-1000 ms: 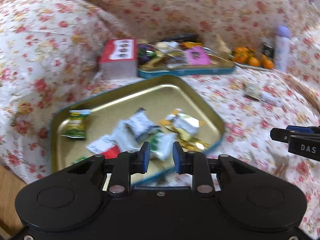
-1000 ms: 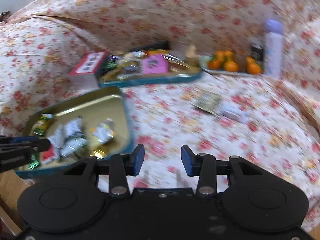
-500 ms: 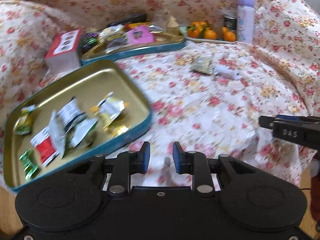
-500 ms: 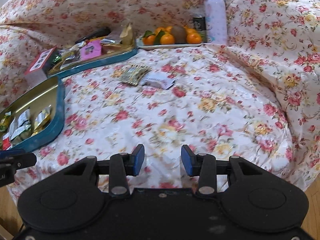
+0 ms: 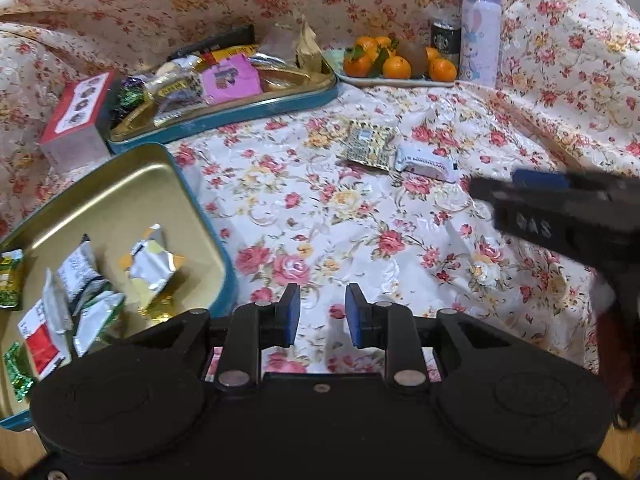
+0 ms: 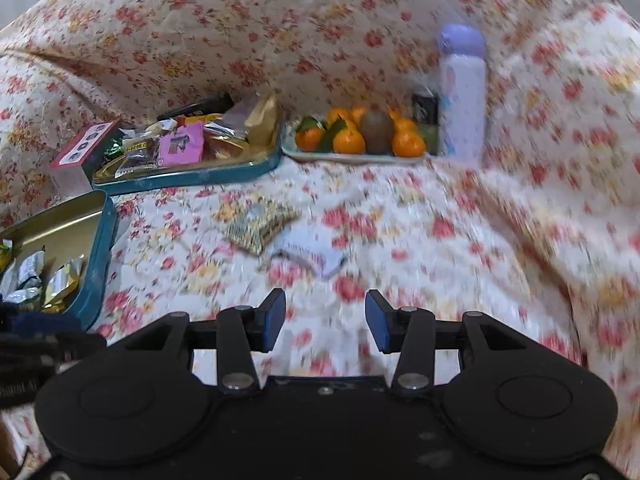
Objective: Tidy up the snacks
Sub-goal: 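Grasp the white Hawthorn packet with the right gripper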
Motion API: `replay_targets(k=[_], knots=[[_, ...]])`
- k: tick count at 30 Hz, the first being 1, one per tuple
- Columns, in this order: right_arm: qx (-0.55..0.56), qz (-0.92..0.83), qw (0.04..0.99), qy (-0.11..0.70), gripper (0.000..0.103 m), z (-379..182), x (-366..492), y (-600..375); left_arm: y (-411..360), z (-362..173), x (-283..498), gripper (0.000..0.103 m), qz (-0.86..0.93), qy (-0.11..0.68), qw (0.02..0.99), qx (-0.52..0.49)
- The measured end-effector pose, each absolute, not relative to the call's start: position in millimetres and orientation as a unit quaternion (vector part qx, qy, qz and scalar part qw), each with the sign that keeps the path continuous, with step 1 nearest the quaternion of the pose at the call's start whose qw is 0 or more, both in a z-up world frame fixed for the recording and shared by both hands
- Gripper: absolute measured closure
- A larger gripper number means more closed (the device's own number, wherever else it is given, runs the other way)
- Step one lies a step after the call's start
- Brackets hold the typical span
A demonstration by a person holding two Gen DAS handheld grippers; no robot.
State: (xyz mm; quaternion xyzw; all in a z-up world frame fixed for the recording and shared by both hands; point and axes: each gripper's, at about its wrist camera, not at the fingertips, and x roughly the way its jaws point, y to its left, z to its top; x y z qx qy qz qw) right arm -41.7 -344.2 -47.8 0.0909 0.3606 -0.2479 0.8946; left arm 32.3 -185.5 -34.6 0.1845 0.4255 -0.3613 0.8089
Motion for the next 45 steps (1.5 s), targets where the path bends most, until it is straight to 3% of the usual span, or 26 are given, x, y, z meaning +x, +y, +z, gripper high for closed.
replay_targets(k=[12,22,24,26,29,45], knots=[[-0.022,-0.124,0.923,0.364,0.052,-75.1,19.5,-368.1,-197.6,-53.7,48.4,0.068,-0.345,0.461,0.796,0.184],[-0.010,-0.082,0.920,0.384,0.052,-98.6,34.4,-392.7,-204.4,-63.0,54.8,0.068,-0.346,0.477,0.787,0.185],[0.018,-0.080,0.920,0.384,0.055,-99.2,34.9,-399.8,-206.7,-62.5,55.4,0.068,-0.346,0.475,0.787,0.187],[0.032,-0.086,0.921,0.379,0.068,-99.4,32.4,-402.7,-209.8,-60.4,56.5,0.068,-0.346,0.471,0.789,0.191],[0.032,-0.099,0.920,0.378,0.077,-98.5,26.1,-400.9,-216.2,-54.1,59.0,0.068,-0.350,0.459,0.793,0.195],[0.075,-0.216,0.897,0.378,0.078,-92.3,-28.3,-374.1,-290.7,-23.0,92.8,0.068,-0.401,0.390,0.801,0.212]])
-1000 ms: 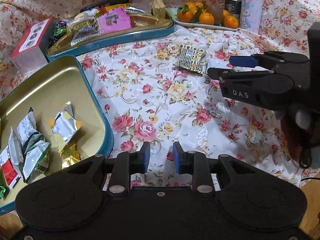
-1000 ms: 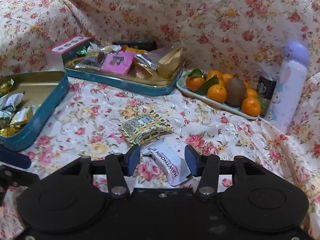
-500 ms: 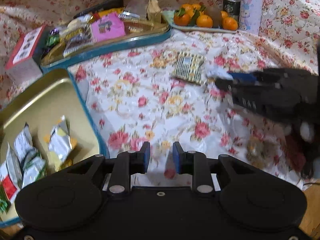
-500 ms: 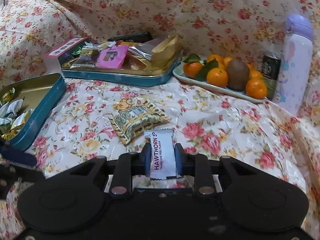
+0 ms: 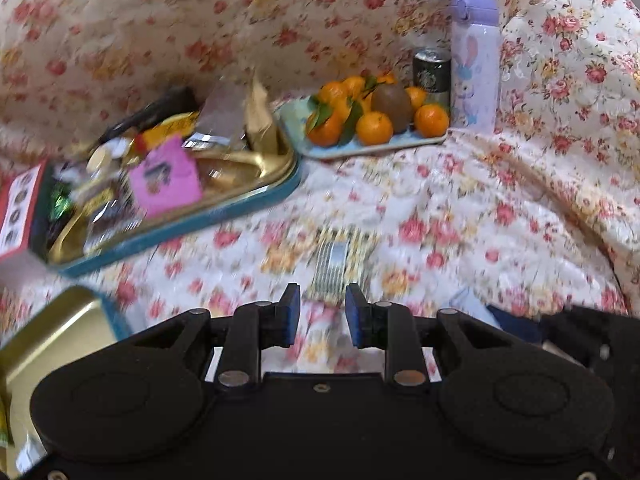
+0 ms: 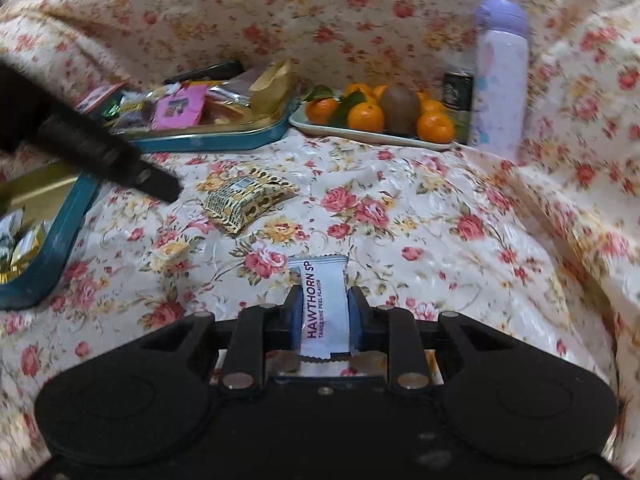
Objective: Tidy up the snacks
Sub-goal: 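Grasp the white Hawthorn packet with the right gripper, then grasp the gold patterned packet with the left gripper while the right gripper holds the Hawthorn packet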
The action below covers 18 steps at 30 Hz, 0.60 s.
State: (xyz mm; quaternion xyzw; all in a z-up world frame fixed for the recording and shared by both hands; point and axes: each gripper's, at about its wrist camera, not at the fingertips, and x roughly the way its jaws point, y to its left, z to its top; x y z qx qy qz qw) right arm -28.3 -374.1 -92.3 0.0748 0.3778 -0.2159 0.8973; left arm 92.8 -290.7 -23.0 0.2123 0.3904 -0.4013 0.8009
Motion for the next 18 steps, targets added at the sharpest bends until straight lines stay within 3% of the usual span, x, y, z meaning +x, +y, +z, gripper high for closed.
replay_targets(k=[18], knots=[[0.110,-0.236,0.900,0.350,0.076,-98.8,-33.0,-372.7,-339.6,-48.5,98.2,0.068,-0.422,0.375,0.779,0.274]])
